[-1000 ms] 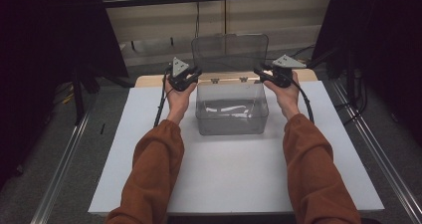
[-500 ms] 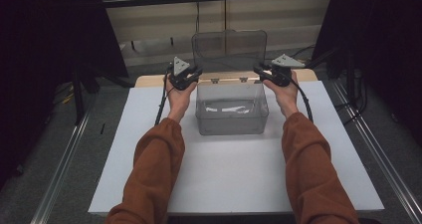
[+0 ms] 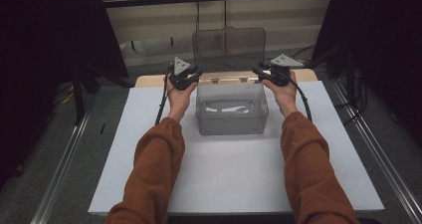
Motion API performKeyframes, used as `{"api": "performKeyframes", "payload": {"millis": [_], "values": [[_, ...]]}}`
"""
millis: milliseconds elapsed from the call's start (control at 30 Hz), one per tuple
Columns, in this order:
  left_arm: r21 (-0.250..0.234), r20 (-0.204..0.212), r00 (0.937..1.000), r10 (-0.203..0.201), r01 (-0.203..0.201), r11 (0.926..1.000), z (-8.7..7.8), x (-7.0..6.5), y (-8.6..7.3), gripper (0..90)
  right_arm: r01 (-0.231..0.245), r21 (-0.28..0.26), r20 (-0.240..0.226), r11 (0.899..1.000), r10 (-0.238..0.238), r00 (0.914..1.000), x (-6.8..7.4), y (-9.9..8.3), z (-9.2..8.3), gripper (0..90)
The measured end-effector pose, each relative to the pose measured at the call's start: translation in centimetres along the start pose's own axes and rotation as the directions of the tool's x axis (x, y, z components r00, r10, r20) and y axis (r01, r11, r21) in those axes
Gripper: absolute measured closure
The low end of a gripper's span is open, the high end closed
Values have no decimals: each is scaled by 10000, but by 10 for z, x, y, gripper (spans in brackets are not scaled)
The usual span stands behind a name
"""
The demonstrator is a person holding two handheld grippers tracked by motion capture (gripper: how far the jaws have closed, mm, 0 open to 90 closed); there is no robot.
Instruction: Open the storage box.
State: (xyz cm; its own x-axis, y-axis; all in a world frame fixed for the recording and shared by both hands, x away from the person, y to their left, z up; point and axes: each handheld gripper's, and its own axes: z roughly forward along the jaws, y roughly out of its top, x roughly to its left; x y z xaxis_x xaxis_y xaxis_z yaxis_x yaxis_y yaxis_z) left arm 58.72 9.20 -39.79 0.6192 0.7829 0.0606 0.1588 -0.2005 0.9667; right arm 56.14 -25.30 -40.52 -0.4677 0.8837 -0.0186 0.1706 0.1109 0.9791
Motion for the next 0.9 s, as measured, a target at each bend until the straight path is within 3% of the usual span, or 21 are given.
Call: {"api": "performKeyframes", "payload": {"millis": [100, 233, 367, 567, 900], "values": [[68, 68, 10000, -29, 29, 10000, 1, 2, -1, 707, -91, 68, 9, 9999, 91, 10000, -1, -1, 1, 613], [106, 125, 9997, -212, 211, 9997, 3, 2, -1, 697, 123, 260, 61, 9996, -124, 9999, -1, -1, 2, 596], [278, 109, 9999, -98, 95, 9996, 5, 3, -1, 672, -26, 327, -17, 9995, 26, 10000, -2, -3, 3, 590], [339, 236, 9993, -279, 271, 9991, 8, 4, -2, 655, -367, 250, -105, 9990, 370, 9993, -3, -6, 6, 579], [578, 397, 9986, -360, 336, 9978, 10, 8, -2, 630, -294, 514, -112, 9982, 300, 9995, -4, -5, 9, 548]]}}
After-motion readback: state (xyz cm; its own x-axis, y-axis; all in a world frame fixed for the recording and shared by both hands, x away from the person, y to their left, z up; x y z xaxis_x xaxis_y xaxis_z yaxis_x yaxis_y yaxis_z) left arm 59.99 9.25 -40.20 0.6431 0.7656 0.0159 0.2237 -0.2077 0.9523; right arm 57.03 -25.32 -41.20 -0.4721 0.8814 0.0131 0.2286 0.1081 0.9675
